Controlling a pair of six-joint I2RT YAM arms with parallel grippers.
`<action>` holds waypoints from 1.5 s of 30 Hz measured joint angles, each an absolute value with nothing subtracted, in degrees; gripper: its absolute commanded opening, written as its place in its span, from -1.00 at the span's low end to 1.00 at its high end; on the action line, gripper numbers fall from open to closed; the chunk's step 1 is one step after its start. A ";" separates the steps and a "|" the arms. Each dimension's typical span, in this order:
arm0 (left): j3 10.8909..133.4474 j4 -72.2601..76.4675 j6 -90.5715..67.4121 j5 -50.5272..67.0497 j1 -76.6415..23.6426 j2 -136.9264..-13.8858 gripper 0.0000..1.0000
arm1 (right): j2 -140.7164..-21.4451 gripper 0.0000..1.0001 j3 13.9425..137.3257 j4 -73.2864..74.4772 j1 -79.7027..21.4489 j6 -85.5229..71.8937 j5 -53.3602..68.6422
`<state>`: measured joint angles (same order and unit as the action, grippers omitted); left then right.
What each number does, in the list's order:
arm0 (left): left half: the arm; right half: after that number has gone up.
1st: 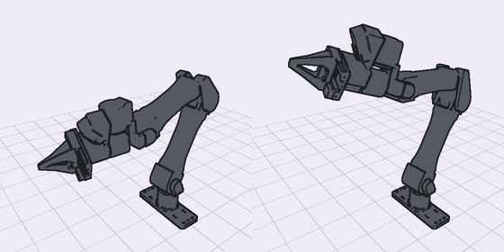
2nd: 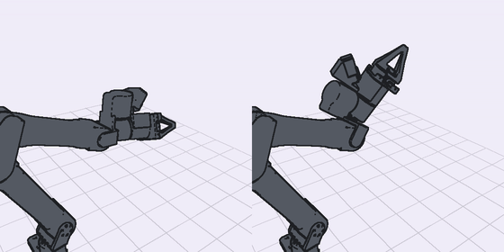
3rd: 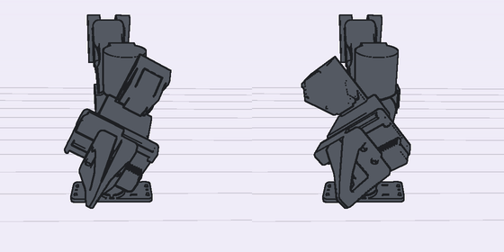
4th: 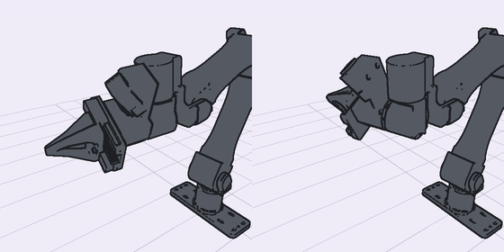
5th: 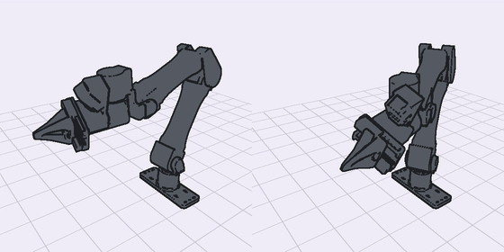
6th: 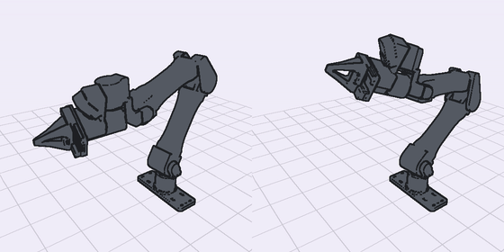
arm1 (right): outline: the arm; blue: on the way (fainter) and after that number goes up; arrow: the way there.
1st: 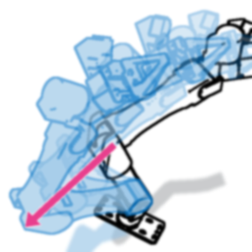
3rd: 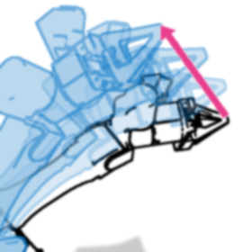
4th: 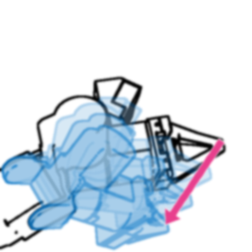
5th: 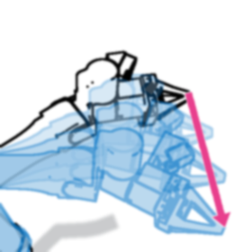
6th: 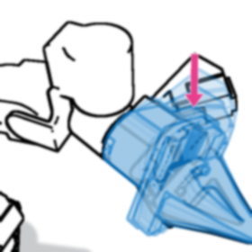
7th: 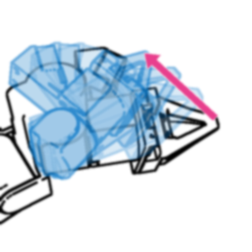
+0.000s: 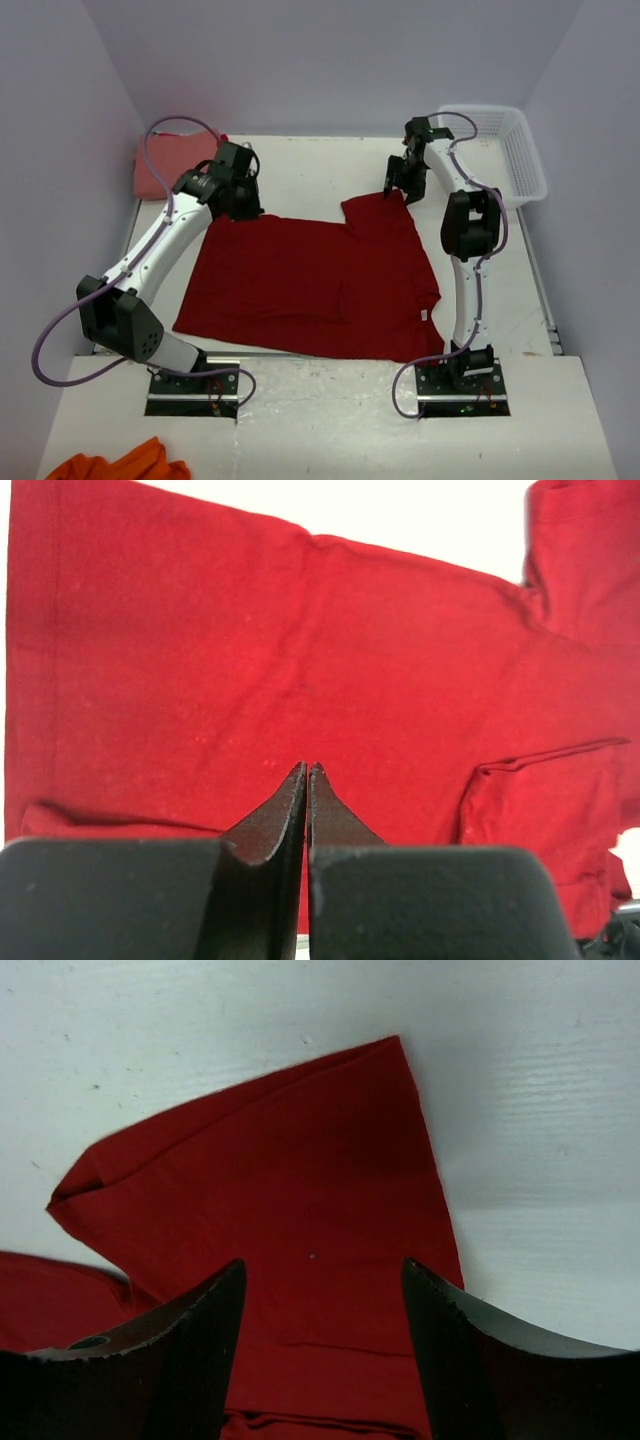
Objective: Fold and stack the t-shirts
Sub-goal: Grap the side of the flattened tshirt furthest away from the robot with both arms
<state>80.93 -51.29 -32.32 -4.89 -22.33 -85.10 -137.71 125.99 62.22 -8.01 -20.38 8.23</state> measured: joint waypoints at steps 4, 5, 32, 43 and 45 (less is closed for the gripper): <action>83.85 -51.86 -31.73 -3.31 -22.33 -85.01 -1.00 | -139.39 0.11 126.02 63.40 -7.90 -20.01 9.63; 84.71 -51.96 -31.64 -2.96 -22.33 -84.90 -1.00 | -139.65 0.18 126.02 63.61 -7.84 -20.05 10.07; 83.79 -50.65 -30.35 3.25 -22.33 -83.59 -1.00 | -138.39 0.98 127.20 54.68 -6.68 -7.73 5.80; 84.09 -50.63 -30.15 4.38 -22.33 -83.59 -1.00 | -138.37 0.75 122.43 53.69 -6.68 -6.85 7.03; 84.09 -50.63 -30.15 4.56 -22.33 -83.59 -1.00 | -138.39 0.77 122.43 53.34 -6.59 -7.31 7.05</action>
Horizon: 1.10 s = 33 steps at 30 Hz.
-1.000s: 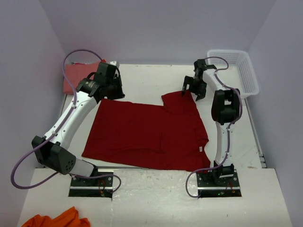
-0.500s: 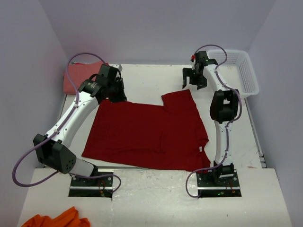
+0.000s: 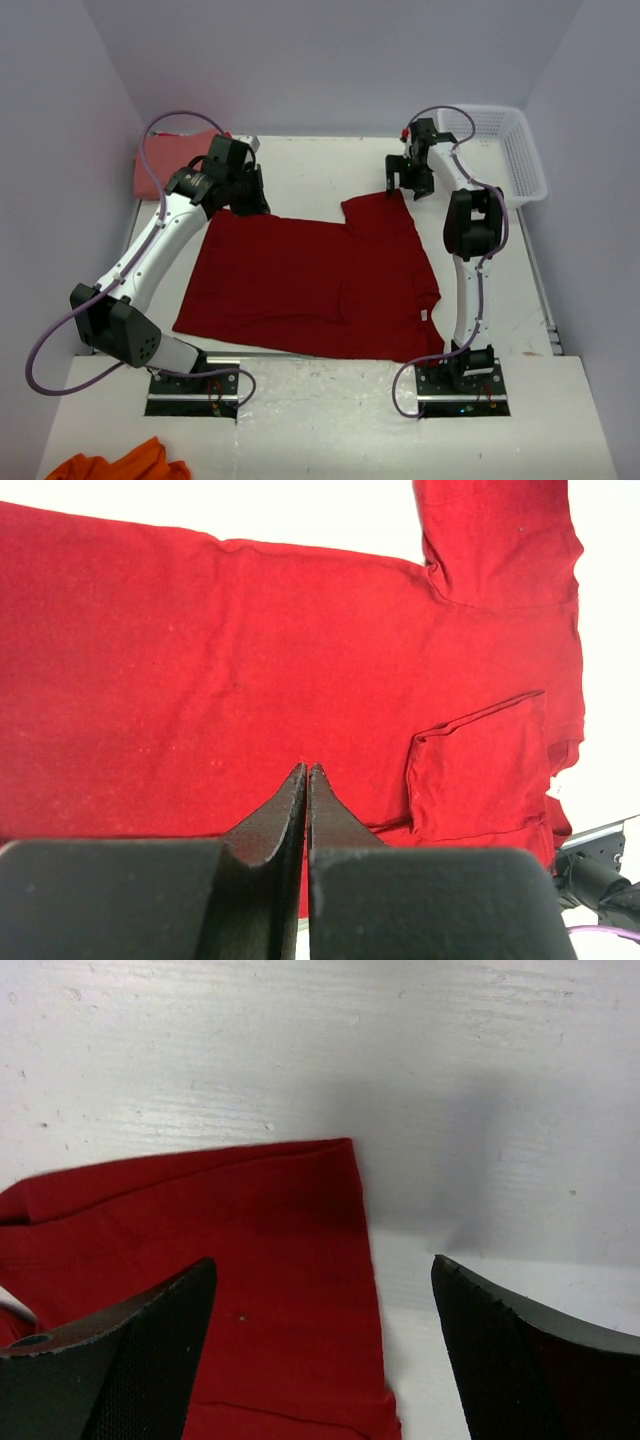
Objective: Fold and stack the t-shirts
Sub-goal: Grap the side of the flattened tshirt furthest away from the robot with both arms
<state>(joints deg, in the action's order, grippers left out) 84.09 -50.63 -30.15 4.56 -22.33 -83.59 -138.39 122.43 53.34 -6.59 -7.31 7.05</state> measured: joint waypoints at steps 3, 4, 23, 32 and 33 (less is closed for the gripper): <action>84.09 -50.65 -29.91 4.75 -22.31 -83.59 -1.00 | -139.02 0.75 124.42 54.78 -6.35 -7.84 7.03; 84.09 -50.68 -29.69 4.75 -22.28 -83.59 -1.00 | -139.85 0.74 126.58 56.47 -6.31 -7.99 6.96; 85.52 -51.46 -26.74 7.84 -20.08 -83.57 -1.00 | -145.16 0.52 133.36 67.53 -9.32 -7.88 3.90; 85.52 -51.57 -25.36 9.69 -17.61 -83.33 -1.00 | -145.01 -0.01 132.55 68.34 -9.21 -9.02 3.95; 85.52 -51.55 -25.28 9.89 -17.54 -83.29 -1.00 | -144.97 -0.08 132.44 68.16 -9.21 -9.15 3.95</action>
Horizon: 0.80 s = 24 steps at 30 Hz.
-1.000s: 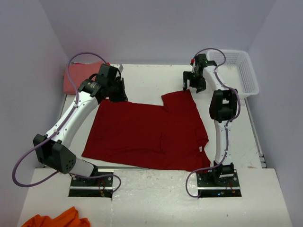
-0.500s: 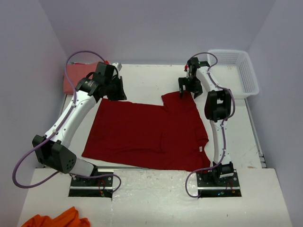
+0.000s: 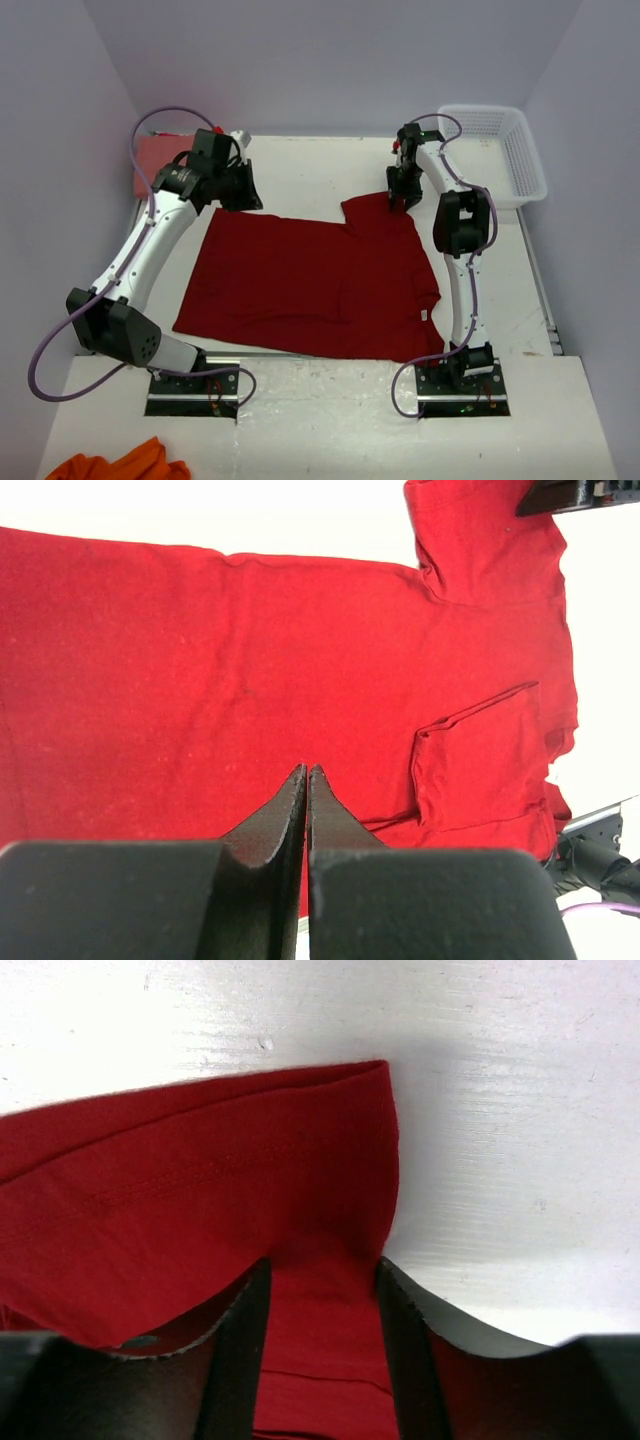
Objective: Fold and stack the t-shirts
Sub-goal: Grap the side of the flattened tshirt furthest away from the robot with both arms
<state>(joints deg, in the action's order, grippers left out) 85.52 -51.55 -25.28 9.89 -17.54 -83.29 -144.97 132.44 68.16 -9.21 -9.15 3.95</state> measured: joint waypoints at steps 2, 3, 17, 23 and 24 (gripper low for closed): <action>85.49 -51.55 -25.26 10.35 -17.47 -83.15 -1.00 | -144.94 -0.18 132.40 68.01 -9.21 -9.30 3.95; 85.45 -51.53 -25.23 10.57 -17.47 -83.07 -1.00 | -144.94 -0.31 132.40 67.85 -9.21 -9.41 3.99; 80.77 -50.85 -24.88 11.92 -17.45 -81.67 -1.00 | -140.88 -1.00 125.82 60.88 -9.30 -9.39 3.07; 77.14 -50.09 -25.10 11.49 -17.37 -81.01 -1.00 | -133.95 -1.00 119.96 57.69 -10.41 -9.37 2.24; 76.53 -49.93 -25.26 11.35 -17.37 -80.95 -1.00 | -132.44 -1.00 118.85 57.45 -10.90 -9.37 2.17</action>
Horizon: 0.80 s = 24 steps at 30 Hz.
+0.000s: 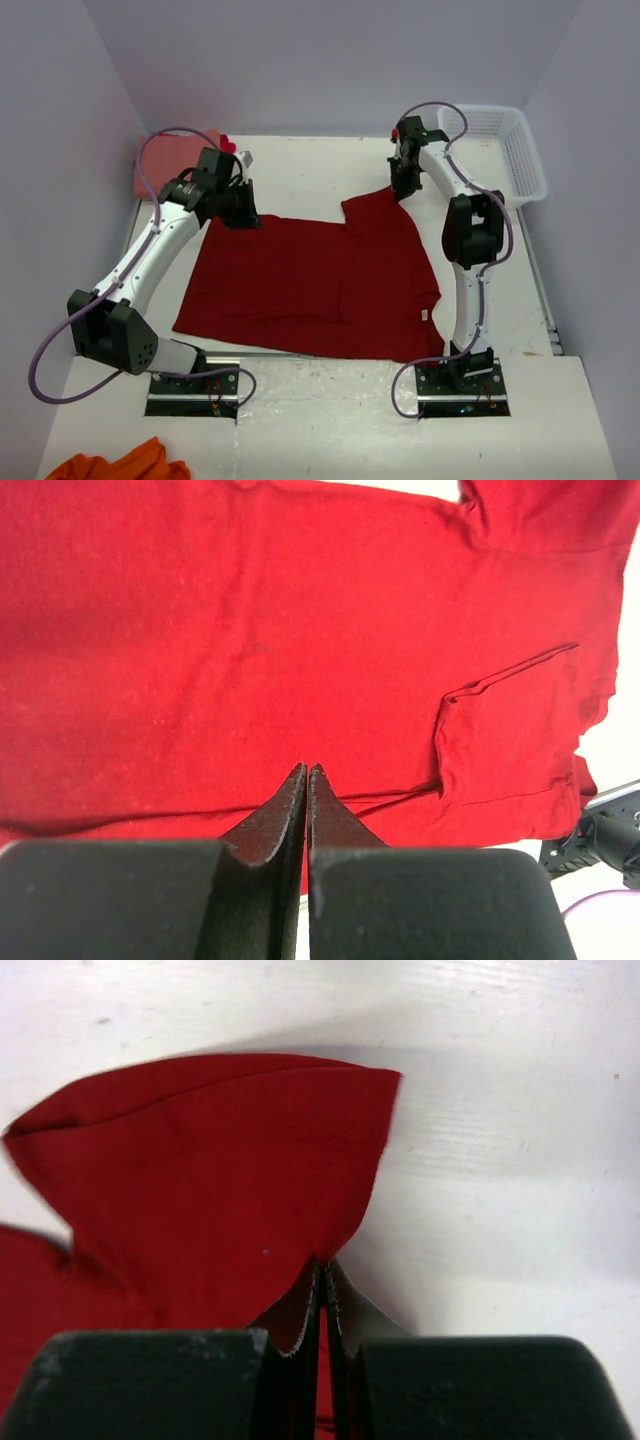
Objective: Fold and stack the t-shirts
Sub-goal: Grap the side of the flattened tshirt furthest away from the robot with both arms
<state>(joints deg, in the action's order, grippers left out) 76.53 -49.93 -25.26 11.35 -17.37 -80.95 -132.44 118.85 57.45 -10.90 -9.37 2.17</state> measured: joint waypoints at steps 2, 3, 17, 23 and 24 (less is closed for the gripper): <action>75.20 -49.19 -25.80 11.25 -17.37 -80.82 -1.00 | -129.01 -1.00 116.22 56.55 -12.21 -9.37 2.02; 74.74 -49.04 -25.96 11.25 -17.37 -80.82 -1.00 | -127.42 -1.00 115.13 56.36 -13.04 -9.37 1.96; 73.80 -47.81 -26.55 11.31 -17.37 -79.24 -1.00 | -115.07 -1.00 93.91 55.61 -22.74 -14.24 2.50; 73.80 -47.79 -26.55 11.31 -17.37 -79.05 -1.00 | -109.49 -0.96 84.14 53.82 -25.63 -17.12 2.46; 73.80 -47.79 -26.55 11.31 -17.37 -79.05 -1.00 | -108.68 -0.48 82.76 53.08 -26.09 -17.45 2.46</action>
